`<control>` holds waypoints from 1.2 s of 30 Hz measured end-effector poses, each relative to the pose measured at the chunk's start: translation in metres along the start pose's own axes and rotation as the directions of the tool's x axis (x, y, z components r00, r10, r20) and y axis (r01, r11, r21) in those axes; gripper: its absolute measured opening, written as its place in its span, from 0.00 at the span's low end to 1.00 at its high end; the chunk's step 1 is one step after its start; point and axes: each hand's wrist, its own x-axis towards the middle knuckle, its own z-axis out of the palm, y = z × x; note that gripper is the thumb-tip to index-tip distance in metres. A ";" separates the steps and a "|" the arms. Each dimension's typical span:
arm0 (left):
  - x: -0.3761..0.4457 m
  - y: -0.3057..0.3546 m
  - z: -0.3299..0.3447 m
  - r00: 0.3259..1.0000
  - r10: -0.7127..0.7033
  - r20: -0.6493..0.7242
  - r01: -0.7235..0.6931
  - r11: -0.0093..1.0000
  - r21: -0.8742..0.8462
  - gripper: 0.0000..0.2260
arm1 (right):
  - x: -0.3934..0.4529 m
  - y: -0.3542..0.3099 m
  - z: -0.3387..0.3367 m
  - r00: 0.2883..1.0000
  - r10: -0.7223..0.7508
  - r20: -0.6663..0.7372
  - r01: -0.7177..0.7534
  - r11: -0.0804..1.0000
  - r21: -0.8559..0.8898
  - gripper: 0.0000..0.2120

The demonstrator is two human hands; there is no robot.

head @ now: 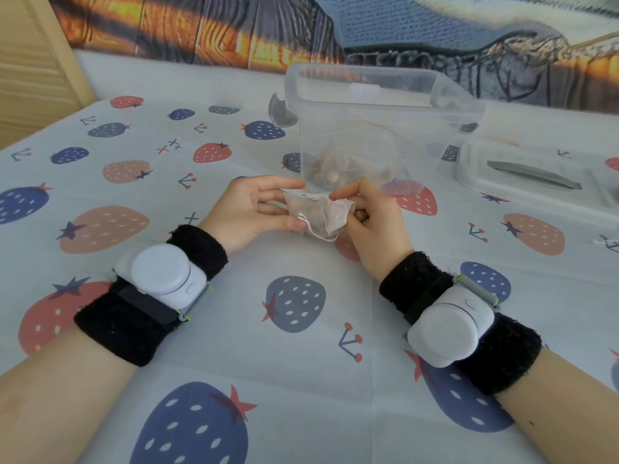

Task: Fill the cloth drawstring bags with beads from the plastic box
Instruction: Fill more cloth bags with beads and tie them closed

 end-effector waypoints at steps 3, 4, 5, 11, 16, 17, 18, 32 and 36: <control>-0.001 0.001 0.000 0.999 0.028 -0.026 -0.028 1.000 -0.002 0.24 | 0.002 0.005 0.000 0.998 0.033 0.043 -0.032 0.999 -0.031 0.14; -0.001 0.001 0.000 0.999 0.038 -0.038 -0.039 0.999 -0.006 0.25 | 0.003 0.006 0.000 0.997 0.034 0.065 -0.032 0.999 -0.030 0.14; -0.001 0.002 0.001 0.998 0.047 -0.047 -0.048 0.999 -0.011 0.25 | 0.003 0.007 -0.001 0.996 0.030 0.081 -0.028 0.999 -0.030 0.14; -0.001 0.002 0.000 0.997 0.069 -0.042 -0.069 0.997 -0.015 0.25 | 0.001 0.005 -0.002 0.995 -0.026 0.096 0.025 1.000 0.012 0.14; 0.000 0.000 0.001 0.998 0.061 0.016 -0.061 0.998 0.005 0.23 | 0.001 0.004 0.000 0.987 -0.112 0.116 0.115 0.993 -0.016 0.11; 0.000 -0.001 0.001 0.998 0.061 0.022 -0.061 0.998 0.009 0.23 | 0.001 0.004 -0.001 0.985 -0.125 0.117 0.128 0.992 -0.017 0.12; 0.000 -0.001 0.000 0.998 0.062 0.028 -0.063 0.998 0.016 0.22 | 0.000 0.003 -0.002 0.983 -0.137 0.119 0.140 0.990 -0.014 0.13; 0.001 -0.009 0.004 0.993 0.060 0.105 -0.071 0.992 0.102 0.22 | -0.002 -0.006 -0.001 0.989 -0.104 0.110 0.096 0.993 0.076 0.16; 0.002 -0.009 0.003 0.993 0.059 0.106 -0.070 0.992 0.102 0.20 | -0.001 -0.011 -0.005 0.990 0.037 0.139 -0.077 0.953 0.292 0.12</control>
